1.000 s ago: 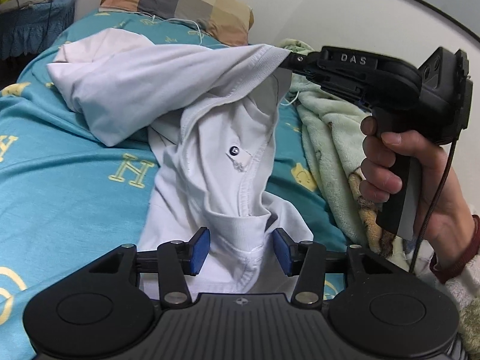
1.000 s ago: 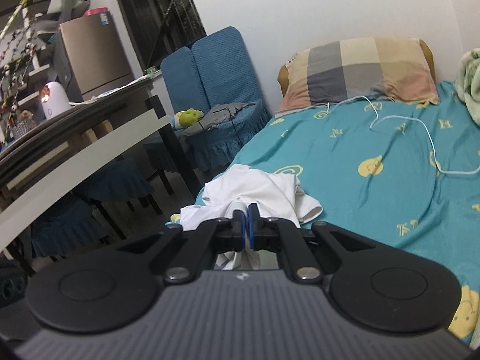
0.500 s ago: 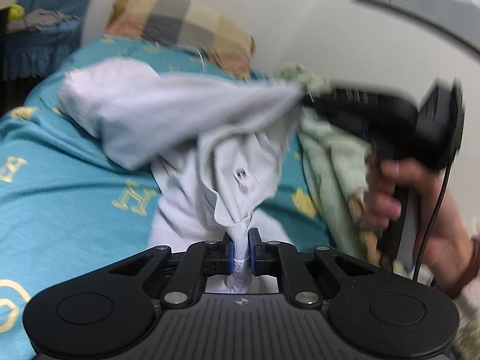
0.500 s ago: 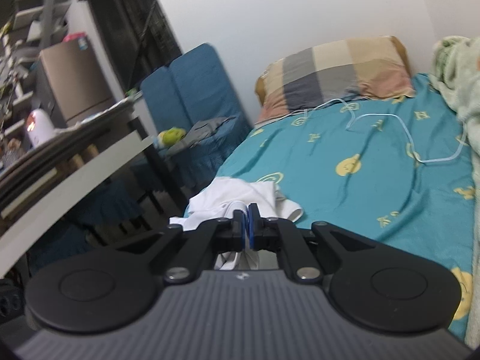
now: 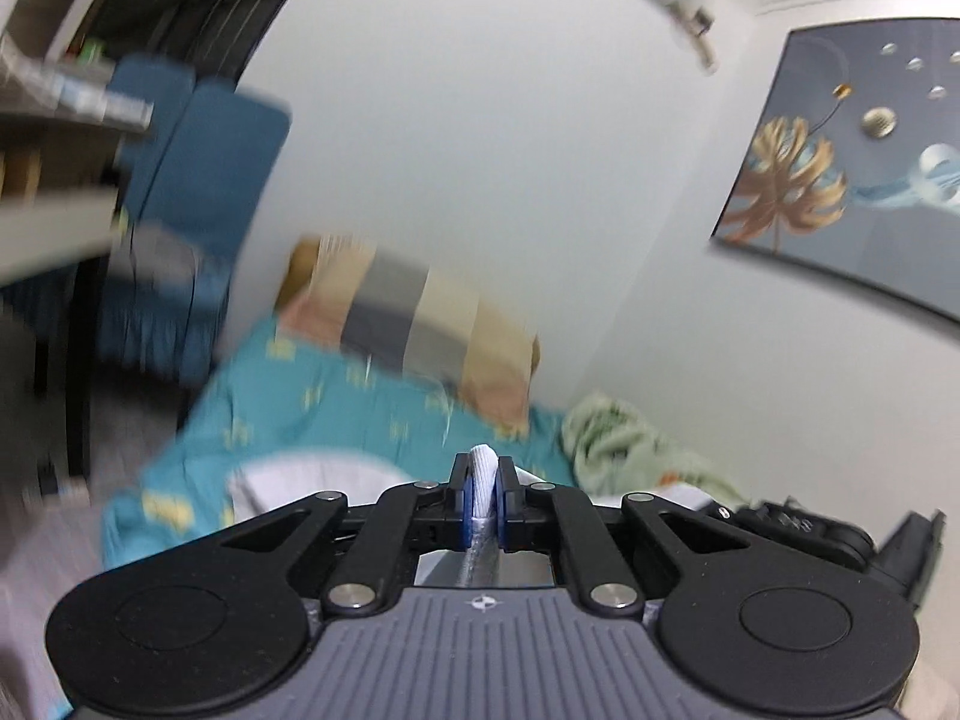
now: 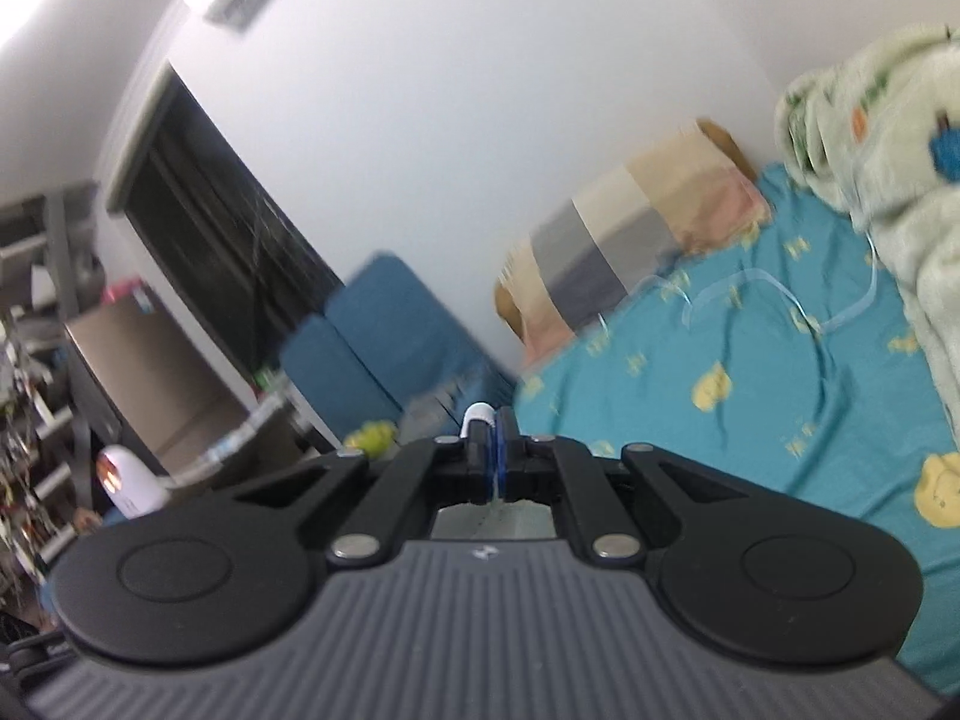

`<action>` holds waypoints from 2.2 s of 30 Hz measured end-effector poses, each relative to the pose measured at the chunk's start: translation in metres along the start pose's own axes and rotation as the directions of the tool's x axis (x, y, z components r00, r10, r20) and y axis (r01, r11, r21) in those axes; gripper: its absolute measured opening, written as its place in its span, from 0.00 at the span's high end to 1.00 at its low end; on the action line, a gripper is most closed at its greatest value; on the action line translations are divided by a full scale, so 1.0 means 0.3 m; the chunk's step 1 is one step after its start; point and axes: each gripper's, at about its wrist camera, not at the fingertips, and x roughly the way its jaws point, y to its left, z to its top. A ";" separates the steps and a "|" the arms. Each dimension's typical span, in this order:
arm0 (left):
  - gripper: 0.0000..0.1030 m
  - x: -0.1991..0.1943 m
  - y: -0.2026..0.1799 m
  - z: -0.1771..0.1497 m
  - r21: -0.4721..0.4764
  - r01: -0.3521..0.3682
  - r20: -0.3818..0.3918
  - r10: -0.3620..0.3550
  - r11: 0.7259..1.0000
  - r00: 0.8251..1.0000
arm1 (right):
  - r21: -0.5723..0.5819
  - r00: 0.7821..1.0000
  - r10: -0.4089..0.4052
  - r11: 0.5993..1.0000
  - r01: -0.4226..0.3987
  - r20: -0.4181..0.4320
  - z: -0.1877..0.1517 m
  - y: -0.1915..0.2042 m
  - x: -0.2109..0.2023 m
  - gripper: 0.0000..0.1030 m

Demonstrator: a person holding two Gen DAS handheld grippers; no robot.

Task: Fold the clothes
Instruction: 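Raise the T-shirt high with both grippers to shake it open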

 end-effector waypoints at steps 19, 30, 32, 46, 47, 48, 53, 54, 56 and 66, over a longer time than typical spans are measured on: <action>0.93 -0.694 -0.592 0.700 0.170 0.126 0.355 -0.180 0.977 0.917 | -0.308 0.901 0.226 0.945 -0.111 0.369 0.592 0.802 -0.644 0.96; 0.93 -0.968 -0.792 0.827 0.216 0.073 0.432 -0.162 0.974 0.887 | -0.393 0.876 0.202 0.920 -0.016 0.438 0.605 0.926 -0.847 0.96; 0.93 -0.947 -0.817 0.817 0.216 0.074 0.434 -0.163 0.974 0.886 | -0.400 0.872 0.201 0.917 -0.006 0.447 0.598 0.924 -0.861 0.96; 0.93 -0.171 -0.512 0.588 0.170 -0.046 0.312 -0.010 0.984 0.950 | -0.345 0.937 0.036 0.934 0.092 0.347 0.495 0.620 -0.324 0.96; 0.93 -0.091 -0.475 0.576 0.169 -0.057 0.301 0.004 0.984 0.954 | -0.340 0.942 0.021 0.935 0.101 0.336 0.489 0.581 -0.245 0.96; 0.93 0.016 -0.404 0.569 0.161 -0.070 0.290 0.021 0.984 0.957 | -0.336 0.946 0.007 0.936 0.109 0.326 0.483 0.541 -0.166 0.96; 0.93 0.522 -0.124 0.515 0.144 -0.122 0.197 0.092 0.982 0.976 | -0.307 0.960 -0.084 0.937 0.167 0.268 0.439 0.308 0.269 0.96; 0.93 0.630 -0.062 0.502 0.143 -0.129 0.181 0.103 0.981 0.978 | -0.301 0.961 -0.102 0.936 0.180 0.257 0.426 0.253 0.359 0.96; 0.93 0.850 0.052 0.461 0.141 -0.145 0.141 0.125 0.979 0.982 | -0.288 0.961 -0.138 0.935 0.205 0.238 0.397 0.135 0.538 0.96; 0.93 1.811 0.585 0.025 0.176 -0.220 -0.128 0.244 0.959 0.961 | -0.262 0.949 -0.312 0.921 0.290 -0.047 0.102 -0.558 1.325 0.96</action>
